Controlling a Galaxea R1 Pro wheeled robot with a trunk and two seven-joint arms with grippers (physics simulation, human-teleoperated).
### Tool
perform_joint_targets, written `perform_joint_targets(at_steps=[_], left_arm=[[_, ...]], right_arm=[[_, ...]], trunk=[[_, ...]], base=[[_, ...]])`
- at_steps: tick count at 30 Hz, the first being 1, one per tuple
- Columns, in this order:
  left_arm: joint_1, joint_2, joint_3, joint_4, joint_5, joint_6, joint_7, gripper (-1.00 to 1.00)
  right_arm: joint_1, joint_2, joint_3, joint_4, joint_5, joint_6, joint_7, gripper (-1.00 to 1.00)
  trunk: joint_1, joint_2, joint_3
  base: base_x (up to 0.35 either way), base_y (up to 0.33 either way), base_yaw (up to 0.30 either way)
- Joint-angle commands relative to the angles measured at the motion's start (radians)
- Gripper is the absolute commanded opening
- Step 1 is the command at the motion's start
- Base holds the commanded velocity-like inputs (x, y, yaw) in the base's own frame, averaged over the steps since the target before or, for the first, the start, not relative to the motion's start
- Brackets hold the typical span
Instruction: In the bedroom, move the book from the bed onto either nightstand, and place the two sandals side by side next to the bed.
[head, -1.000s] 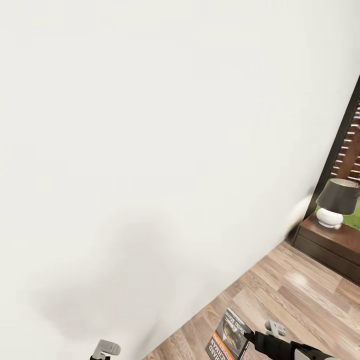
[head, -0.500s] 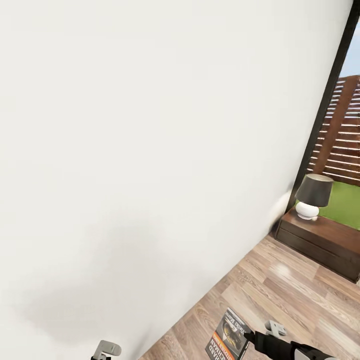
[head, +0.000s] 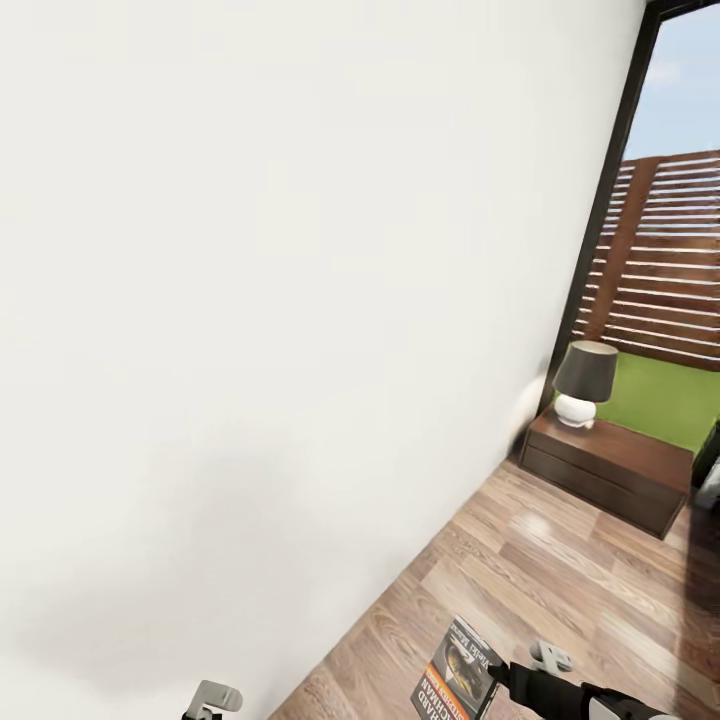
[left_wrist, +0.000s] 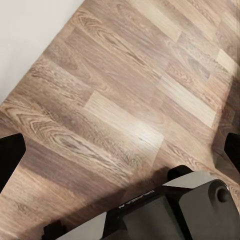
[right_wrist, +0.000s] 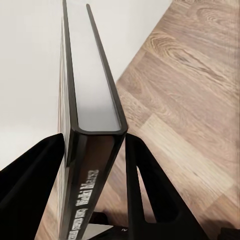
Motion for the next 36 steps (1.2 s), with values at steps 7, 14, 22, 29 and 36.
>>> perform_joint_targets(at_steps=[7, 14, 22, 29, 36], left_arm=[[0.0, 0.0, 0.008, 0.0, -0.01, -0.003, -0.004, 1.0], [0.0, 0.0, 0.008, 0.0, -0.01, -0.003, -0.004, 1.0], [0.001, 0.0, 0.008, 0.0, -0.01, -0.003, -0.004, 1.0], [0.001, 0.0, 0.008, 0.0, -0.01, -0.003, -0.004, 1.0], [0.0, 0.0, 0.008, 0.0, -0.01, -0.003, -0.004, 1.0]], right_arm=[[-0.001, 0.0, 0.007, 0.002, -0.011, 0.005, 0.005, -1.0], [-0.001, 0.0, 0.007, 0.003, -0.011, 0.006, 0.005, -1.0], [-0.001, 0.0, 0.007, 0.004, -0.01, 0.006, 0.004, -1.0], [-0.001, 0.0, 0.007, 0.003, -0.011, 0.006, 0.003, -1.0], [-0.001, 0.0, 0.007, 0.002, -0.011, 0.006, 0.005, -1.0]], trunk=[[0.0, -0.001, 0.0], [0.0, -0.001, 0.0], [0.0, -0.001, 0.0], [0.0, -0.001, 0.0], [0.0, -0.001, 0.001]], base=[[0.129, 0.0, -0.198], [0.095, 0.0, -0.061], [0.004, 0.0, -0.003], [0.0, 0.0, -0.004], [0.0, 0.0, -0.081]])
